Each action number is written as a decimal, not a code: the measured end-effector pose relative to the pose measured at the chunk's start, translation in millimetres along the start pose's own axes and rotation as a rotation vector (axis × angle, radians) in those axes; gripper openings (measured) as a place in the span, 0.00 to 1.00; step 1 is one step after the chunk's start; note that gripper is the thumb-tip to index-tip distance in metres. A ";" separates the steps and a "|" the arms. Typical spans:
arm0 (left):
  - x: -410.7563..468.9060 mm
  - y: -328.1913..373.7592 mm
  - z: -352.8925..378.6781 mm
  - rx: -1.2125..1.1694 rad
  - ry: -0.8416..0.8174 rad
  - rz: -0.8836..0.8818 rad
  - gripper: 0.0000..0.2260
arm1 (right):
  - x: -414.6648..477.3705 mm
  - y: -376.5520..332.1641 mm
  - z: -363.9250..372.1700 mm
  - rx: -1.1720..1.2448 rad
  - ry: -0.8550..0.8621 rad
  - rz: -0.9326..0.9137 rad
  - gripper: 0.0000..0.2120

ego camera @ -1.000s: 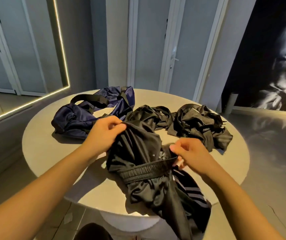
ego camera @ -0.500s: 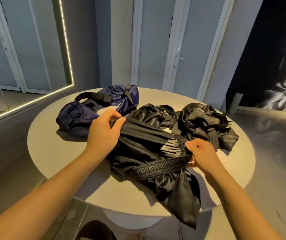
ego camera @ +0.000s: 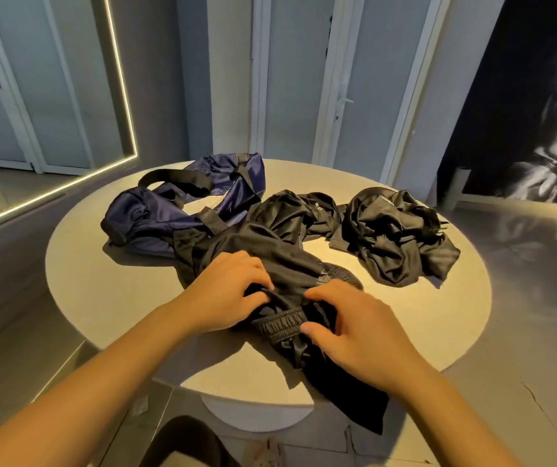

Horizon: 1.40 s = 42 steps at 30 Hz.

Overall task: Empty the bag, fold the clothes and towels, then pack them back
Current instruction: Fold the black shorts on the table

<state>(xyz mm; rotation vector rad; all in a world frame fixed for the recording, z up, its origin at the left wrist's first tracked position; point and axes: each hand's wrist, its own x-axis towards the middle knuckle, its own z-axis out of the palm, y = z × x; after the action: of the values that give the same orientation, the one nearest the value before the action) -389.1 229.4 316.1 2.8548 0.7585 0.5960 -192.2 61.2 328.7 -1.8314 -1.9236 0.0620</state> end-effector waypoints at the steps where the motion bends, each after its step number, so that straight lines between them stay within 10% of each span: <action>1: 1.4 -1.4 -0.6 -0.043 0.010 -0.015 0.10 | 2.7 0.5 3.0 -0.059 -0.061 -0.004 0.17; 14: 37.4 -8.6 -88.2 -0.730 0.312 -0.366 0.05 | -4.2 67.6 -71.2 0.123 0.057 -0.083 0.07; 21: 40.0 -4.9 -42.8 -0.186 0.409 -0.378 0.09 | 3.8 86.0 -20.4 -0.363 -0.097 0.136 0.05; 25: 6.7 28.6 -26.6 -0.049 0.506 -0.033 0.05 | 3.2 61.3 -0.1 0.029 0.213 0.181 0.06; 30: 0.5 17.1 9.9 0.149 0.196 -0.199 0.20 | 38.0 32.0 24.3 0.157 0.200 0.239 0.11; 35: -6.7 6.3 17.1 -0.248 0.278 -0.322 0.06 | 45.9 33.6 46.4 0.208 0.179 0.328 0.14; 42: -0.9 3.2 -16.3 -0.983 0.503 -0.581 0.14 | 25.7 47.8 48.5 0.399 0.333 0.440 0.16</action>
<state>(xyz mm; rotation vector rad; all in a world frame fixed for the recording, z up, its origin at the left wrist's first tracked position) -395.0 226.6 331.4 1.5193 0.9396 1.1724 -165.3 104.7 276.8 -1.8135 -1.1642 0.2494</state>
